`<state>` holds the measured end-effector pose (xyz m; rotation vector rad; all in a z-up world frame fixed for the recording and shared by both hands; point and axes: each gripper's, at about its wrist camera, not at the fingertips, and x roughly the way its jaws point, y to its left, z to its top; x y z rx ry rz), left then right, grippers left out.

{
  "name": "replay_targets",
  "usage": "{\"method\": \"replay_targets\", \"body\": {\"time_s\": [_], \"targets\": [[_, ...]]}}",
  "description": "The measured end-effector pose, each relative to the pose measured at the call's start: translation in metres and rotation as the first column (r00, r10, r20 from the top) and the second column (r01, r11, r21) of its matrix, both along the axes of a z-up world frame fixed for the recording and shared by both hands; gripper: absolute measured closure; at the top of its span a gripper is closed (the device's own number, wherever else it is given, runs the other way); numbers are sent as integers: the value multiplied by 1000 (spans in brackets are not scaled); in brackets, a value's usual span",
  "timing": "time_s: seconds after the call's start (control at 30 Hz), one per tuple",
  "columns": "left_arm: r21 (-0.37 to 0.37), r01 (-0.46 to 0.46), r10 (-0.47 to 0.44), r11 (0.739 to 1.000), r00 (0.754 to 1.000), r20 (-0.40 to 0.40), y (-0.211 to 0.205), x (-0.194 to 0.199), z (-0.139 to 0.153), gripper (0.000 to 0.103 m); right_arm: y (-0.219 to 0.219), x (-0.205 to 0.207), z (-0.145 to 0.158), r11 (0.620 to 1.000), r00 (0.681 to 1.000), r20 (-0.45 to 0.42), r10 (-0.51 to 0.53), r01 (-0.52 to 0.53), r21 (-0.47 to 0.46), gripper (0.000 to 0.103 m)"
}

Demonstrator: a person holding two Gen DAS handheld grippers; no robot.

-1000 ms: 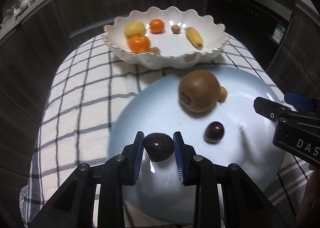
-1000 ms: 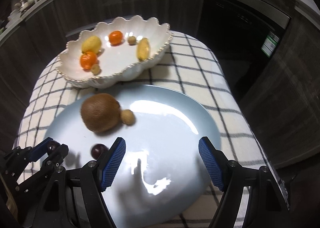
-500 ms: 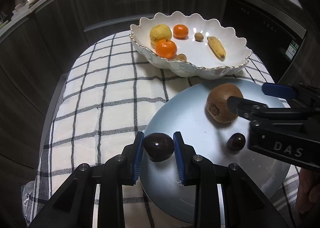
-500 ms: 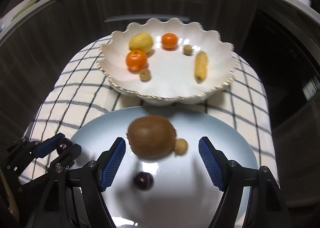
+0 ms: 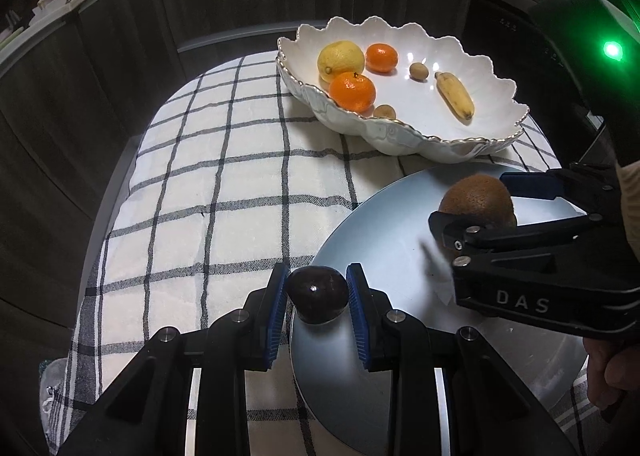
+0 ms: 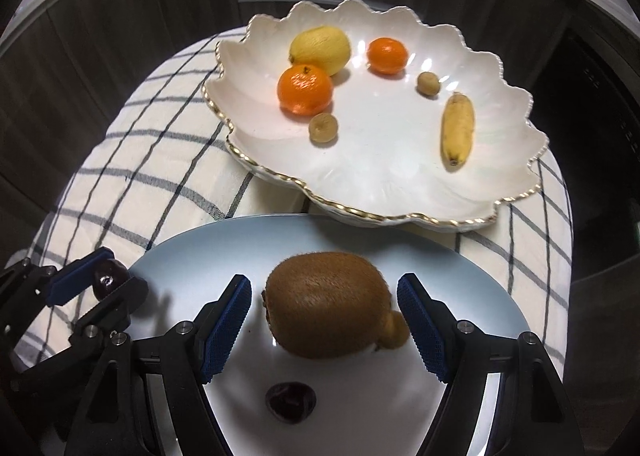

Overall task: Organize fruits
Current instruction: 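Lower the right tool onto the brown kiwi and close it while the left tool holds the plum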

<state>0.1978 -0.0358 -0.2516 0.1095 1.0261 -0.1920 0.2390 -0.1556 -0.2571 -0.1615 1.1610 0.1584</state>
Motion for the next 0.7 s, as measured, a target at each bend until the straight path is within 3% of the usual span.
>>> {"method": "replay_targets", "body": {"time_s": [0.13,0.17,0.2,0.7], "targets": [[1,-2,2,1000,1000,-3,1,1,-1,73,4,1,-4,999,1000,9,21,-21,-33,29],[0,-3,3,1000,1000,-3,1,1,-2,73,5,1,-3,999,1000,15,22,-22,-41,37],[1,-5,5,1000,1000,-4,1,1,-2,73,4,2,-3,999,999,19,29,-28,-45,38],[-7,13,-13,1000,1000,22,-4,-2,10,73,-2,-11,20,999,998,57,15,-17,31,41]]}}
